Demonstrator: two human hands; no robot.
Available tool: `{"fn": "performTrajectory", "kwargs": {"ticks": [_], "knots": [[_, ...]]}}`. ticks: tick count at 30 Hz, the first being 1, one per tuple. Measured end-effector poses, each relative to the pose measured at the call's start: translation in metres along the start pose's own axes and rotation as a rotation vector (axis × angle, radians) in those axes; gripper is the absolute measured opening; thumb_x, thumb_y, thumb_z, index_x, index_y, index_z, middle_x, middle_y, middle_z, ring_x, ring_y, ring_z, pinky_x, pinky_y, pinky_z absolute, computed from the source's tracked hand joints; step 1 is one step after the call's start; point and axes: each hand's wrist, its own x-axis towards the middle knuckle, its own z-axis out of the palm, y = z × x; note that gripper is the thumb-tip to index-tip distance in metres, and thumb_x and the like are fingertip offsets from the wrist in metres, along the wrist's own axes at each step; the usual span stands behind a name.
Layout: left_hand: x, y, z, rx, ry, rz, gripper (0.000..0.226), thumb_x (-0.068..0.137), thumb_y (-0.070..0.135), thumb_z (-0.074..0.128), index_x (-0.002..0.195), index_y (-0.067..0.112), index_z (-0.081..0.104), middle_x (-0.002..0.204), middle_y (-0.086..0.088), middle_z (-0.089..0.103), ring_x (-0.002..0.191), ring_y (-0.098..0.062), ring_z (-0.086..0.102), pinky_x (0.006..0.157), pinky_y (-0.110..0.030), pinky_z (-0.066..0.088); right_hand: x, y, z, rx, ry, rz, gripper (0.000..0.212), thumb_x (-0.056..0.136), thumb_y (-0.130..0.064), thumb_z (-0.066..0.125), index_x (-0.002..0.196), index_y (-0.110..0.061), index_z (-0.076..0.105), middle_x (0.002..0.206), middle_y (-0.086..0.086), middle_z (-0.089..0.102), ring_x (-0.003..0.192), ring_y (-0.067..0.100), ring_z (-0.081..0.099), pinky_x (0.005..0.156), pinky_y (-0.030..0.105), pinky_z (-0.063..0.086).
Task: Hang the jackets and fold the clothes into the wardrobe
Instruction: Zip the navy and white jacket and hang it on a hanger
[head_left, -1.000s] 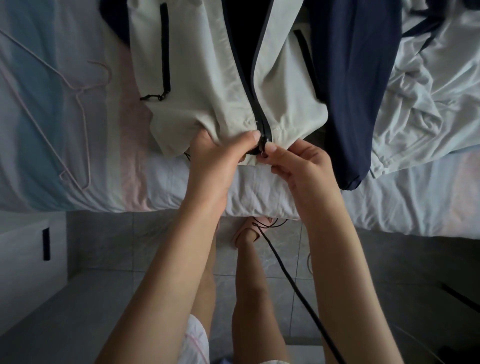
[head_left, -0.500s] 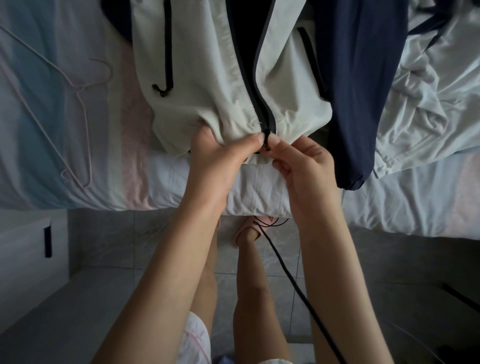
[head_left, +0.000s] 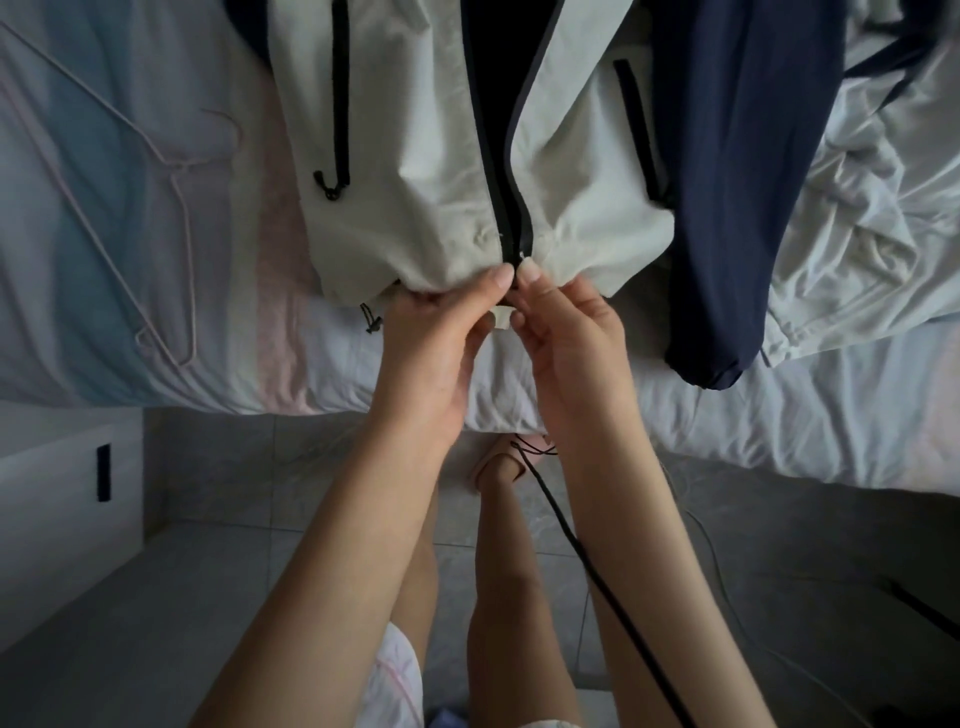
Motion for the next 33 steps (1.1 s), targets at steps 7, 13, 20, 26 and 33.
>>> {"fn": "performTrajectory", "kwargs": {"ticks": [7,13,20,26,33], "knots": [[0.007,-0.003,0.004,0.052,0.186,0.078,0.026,0.081,0.001,0.069,0.104,-0.011,0.063,0.076,-0.003,0.065,0.064,-0.004,0.062,0.061,-0.016,0.048,0.003,-0.01,-0.001,-0.704,0.144,-0.259,0.032,0.078,-0.041,0.076,0.07,-0.012,0.064,0.068,-0.002,0.071,0.066,0.01,0.067,0.062,0.027,0.052],[0.008,-0.009,-0.002,0.237,0.219,0.176,0.022,0.077,0.009,0.075,0.09,-0.006,0.068,0.082,-0.012,0.071,0.078,-0.02,0.069,0.071,-0.032,0.054,0.0,-0.014,-0.008,-1.412,0.05,-0.832,0.051,0.069,-0.032,0.081,0.107,-0.018,0.051,0.103,-0.004,0.054,0.079,0.01,0.055,0.052,0.027,0.044],[0.011,-0.009,-0.023,0.357,0.221,0.207,0.014,0.078,0.012,0.075,0.076,0.001,0.067,0.067,-0.001,0.069,0.069,-0.015,0.068,0.068,-0.03,0.052,0.016,-0.015,-0.002,-1.279,-0.16,-0.84,0.012,0.085,-0.021,0.065,0.092,-0.013,0.072,0.09,-0.004,0.069,0.069,0.015,0.064,0.057,0.039,0.053],[0.005,-0.019,-0.034,0.588,0.215,0.263,0.033,0.076,0.015,0.079,0.091,-0.01,0.064,0.084,-0.014,0.071,0.08,-0.019,0.069,0.078,-0.035,0.055,0.021,-0.017,-0.003,-1.295,-0.23,-0.725,0.005,0.083,-0.018,0.06,0.083,-0.016,0.065,0.088,-0.01,0.064,0.07,0.012,0.061,0.061,0.041,0.053],[0.003,-0.005,-0.039,0.598,0.2,0.192,0.029,0.076,0.012,0.077,0.086,-0.011,0.062,0.073,-0.011,0.067,0.068,-0.016,0.066,0.064,-0.025,0.049,0.024,-0.019,0.008,-1.415,-0.306,-0.771,0.009,0.087,-0.015,0.058,0.095,-0.015,0.062,0.101,-0.009,0.067,0.076,0.01,0.062,0.06,0.024,0.044]]}}
